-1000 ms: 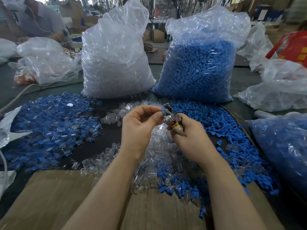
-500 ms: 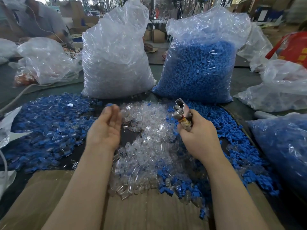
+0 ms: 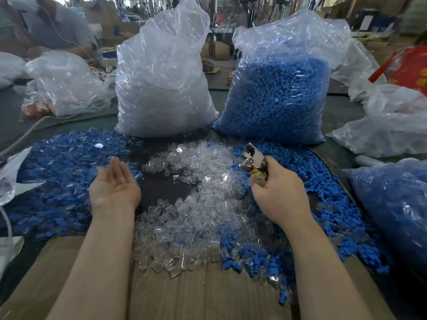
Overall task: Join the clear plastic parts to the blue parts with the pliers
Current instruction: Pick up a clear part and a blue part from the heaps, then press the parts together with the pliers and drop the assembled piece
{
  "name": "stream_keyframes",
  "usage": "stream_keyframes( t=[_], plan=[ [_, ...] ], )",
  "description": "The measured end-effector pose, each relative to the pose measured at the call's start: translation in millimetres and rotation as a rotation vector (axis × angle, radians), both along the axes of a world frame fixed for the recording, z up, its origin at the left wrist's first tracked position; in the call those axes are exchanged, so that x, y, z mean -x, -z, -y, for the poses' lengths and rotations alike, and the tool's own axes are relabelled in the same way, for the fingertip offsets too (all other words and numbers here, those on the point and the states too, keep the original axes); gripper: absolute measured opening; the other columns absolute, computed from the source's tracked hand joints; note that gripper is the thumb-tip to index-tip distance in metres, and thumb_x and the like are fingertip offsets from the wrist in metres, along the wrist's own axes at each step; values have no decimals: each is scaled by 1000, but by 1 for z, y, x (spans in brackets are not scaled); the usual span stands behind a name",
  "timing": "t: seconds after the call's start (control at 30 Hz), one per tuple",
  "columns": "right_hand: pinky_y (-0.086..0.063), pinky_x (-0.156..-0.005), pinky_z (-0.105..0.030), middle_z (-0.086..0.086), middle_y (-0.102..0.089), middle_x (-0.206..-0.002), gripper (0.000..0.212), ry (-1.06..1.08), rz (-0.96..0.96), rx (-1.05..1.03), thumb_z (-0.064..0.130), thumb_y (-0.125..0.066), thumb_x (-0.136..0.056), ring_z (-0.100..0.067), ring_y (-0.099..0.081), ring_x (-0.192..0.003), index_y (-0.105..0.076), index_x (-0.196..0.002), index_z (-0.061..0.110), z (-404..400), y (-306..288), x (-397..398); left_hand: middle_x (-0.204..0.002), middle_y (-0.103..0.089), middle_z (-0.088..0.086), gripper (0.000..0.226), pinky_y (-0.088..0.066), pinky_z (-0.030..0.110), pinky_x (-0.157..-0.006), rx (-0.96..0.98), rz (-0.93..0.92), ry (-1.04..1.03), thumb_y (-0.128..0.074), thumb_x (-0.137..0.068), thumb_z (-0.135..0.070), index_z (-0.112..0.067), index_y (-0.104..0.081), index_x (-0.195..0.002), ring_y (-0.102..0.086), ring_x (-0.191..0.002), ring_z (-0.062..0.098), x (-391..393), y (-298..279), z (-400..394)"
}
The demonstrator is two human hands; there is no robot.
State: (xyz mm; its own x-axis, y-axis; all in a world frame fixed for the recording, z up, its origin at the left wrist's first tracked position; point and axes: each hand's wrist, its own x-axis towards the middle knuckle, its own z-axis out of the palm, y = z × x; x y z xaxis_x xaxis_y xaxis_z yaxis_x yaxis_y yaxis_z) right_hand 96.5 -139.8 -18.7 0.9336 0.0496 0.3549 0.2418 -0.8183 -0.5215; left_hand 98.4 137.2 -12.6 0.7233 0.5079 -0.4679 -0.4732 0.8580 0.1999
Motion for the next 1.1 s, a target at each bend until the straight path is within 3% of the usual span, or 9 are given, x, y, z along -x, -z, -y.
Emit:
stream_keyframes(
  t=[0.07,0.2,0.33,0.4,0.53,0.77,0.8,0.93,1.1],
  plan=[
    [-29,-47,-30,8,-52,-62,20,-3,3,12,25,-59,-88,-13,-48,-55,-40,-82,28,-1,1,0,-83,-71,-2,14,-56,18,-63,-199,-44,164,-62,-94,-22,-11,-64,-103,-70,-65,5,1,-4,11],
    [-27,-49,-31,9,-49,-65,20,-17,0,110,26,-59,-86,-17,-47,-58,-39,-83,27,-3,0,-1,-78,-72,-7,38,-52,17,-57,-958,-139,715,-72,-71,-44,-15,-69,-96,-66,-64,2,7,-21,51],
    [-33,-53,-34,4,-53,-69,16,-48,66,200,21,-59,-84,-24,-50,-62,-43,-85,22,-7,-3,1,-86,-71,-4,55,-51,18,-60,-1449,-110,961,-71,-65,-56,-14,-67,-101,-66,-67,3,15,-27,94],
    [-39,-55,-36,0,-56,-71,17,-82,104,205,18,-61,-82,-27,-53,-64,-44,-85,21,-9,-4,2,-85,-71,-4,52,-54,20,-62,-1523,-91,1005,-76,-68,-51,-12,-68,-101,-67,-68,5,17,-23,106],
    [-33,-62,-36,2,-53,-76,20,-127,131,262,19,-60,-80,-27,-52,-72,-40,-84,20,-12,-5,2,-70,-71,4,20,-55,22,-61,-1482,-61,957,-80,-79,-15,-2,-70,-89,-66,-65,15,16,-20,112],
    [-27,-107,-41,5,-55,-107,35,47,-41,333,36,-61,-80,-25,-48,-106,-49,-113,30,-3,1,1,-66,-71,4,24,-53,19,-55,-1436,-121,787,-84,-74,-22,-3,-72,-82,-67,-60,12,11,-15,101],
    [-31,-106,-42,2,-55,-109,34,83,-57,337,37,-60,-82,-27,-49,-106,-48,-113,29,-3,1,0,-68,-72,2,24,-51,17,-55,-1467,-126,802,-83,-74,-26,-7,-73,-84,-67,-61,10,10,-14,99],
    [-40,-69,-37,-10,-56,-108,36,291,-217,257,34,-59,-87,-32,-55,-93,-45,-115,17,3,-2,-2,-85,-72,-7,21,-51,23,-69,-1754,-301,751,-77,-80,-40,-25,-70,-93,-66,-77,7,5,-3,90],
    [-38,-59,-35,-20,-51,-124,47,581,-378,202,29,-62,-89,-31,-47,-73,-45,-124,2,25,3,-2,-122,-59,-1,49,-51,38,-92,-2073,-551,811,-70,-81,-56,-27,-59,-118,-59,-105,16,4,2,79]
  ],
)
